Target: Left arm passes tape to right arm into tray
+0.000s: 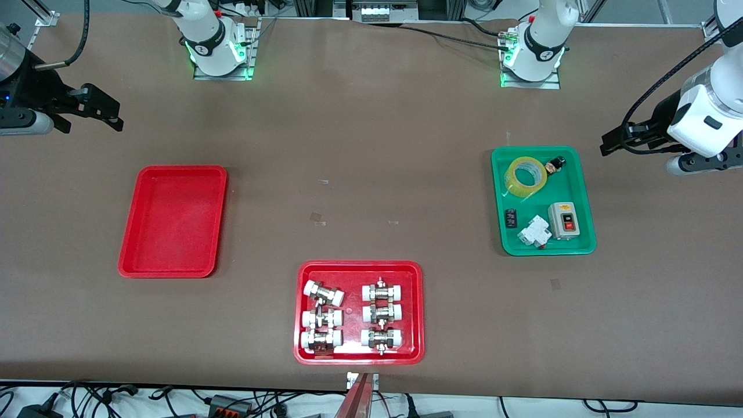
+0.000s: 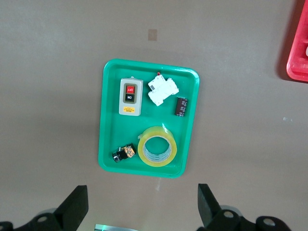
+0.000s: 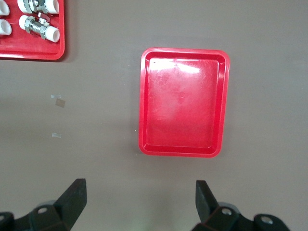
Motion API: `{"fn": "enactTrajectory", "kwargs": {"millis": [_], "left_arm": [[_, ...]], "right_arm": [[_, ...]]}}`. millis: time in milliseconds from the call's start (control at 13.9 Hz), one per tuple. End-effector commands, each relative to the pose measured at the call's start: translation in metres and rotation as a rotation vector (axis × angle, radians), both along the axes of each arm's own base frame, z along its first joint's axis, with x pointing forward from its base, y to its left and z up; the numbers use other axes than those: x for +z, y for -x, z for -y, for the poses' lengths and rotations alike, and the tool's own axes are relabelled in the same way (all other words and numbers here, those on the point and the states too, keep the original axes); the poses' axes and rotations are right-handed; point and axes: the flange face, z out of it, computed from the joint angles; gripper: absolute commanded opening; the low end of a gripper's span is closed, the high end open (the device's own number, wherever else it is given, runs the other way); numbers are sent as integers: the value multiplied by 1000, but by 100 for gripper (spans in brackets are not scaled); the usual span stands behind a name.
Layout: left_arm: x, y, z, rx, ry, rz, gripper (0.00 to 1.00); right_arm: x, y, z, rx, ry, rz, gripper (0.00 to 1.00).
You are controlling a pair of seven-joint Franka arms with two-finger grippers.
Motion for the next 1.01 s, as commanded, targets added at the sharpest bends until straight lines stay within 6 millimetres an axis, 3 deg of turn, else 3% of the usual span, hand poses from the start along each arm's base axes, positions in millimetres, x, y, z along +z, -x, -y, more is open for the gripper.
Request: {"fn": "enactTrajectory", "kwargs": {"millis": [0,216,505,721,938], "left_arm": [[0,4,0,-17,12,-6,100],[1,1,-4,10,18,2,100],[-30,-18,-9,12,9,-39,100],[-69,-36,-15,17,6,-73,100],[-112,-30,-16,14,-11,-114,100]], "right_arm": [[5,-1,-2,-3,4,0,100],[6,0,-1,-3,5,4,100],[5,-1,-1,-5,4,1,100],[7,-1,-1,-5,4,4,100],[8,-1,-1,-5,3,7,100]]}}
